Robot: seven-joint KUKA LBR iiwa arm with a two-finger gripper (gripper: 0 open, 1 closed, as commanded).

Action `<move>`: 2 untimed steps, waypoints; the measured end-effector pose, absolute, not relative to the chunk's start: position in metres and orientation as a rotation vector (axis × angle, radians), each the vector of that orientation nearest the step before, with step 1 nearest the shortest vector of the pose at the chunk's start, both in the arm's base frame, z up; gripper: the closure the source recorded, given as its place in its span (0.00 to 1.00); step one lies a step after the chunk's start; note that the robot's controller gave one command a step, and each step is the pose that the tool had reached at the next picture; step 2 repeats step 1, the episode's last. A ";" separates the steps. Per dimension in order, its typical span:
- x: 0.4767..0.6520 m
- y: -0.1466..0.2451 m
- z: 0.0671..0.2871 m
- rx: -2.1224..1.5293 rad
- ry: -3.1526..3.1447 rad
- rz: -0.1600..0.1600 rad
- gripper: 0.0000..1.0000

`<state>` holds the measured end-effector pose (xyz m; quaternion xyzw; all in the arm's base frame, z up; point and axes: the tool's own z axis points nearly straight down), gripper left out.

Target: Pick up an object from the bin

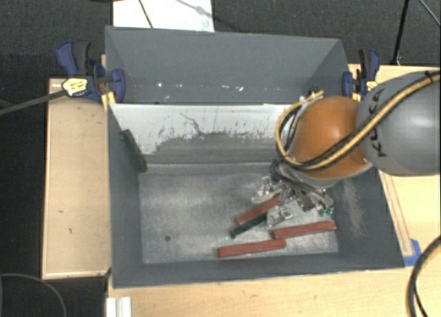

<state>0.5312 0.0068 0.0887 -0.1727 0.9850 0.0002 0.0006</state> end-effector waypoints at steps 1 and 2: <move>0.555 -0.006 0.214 -0.502 3.098 0.001 1.00; 0.555 -0.006 0.214 -0.502 3.098 0.001 1.00</move>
Offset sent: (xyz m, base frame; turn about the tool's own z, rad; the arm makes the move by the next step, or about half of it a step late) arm 0.0000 0.0000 0.0000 0.0000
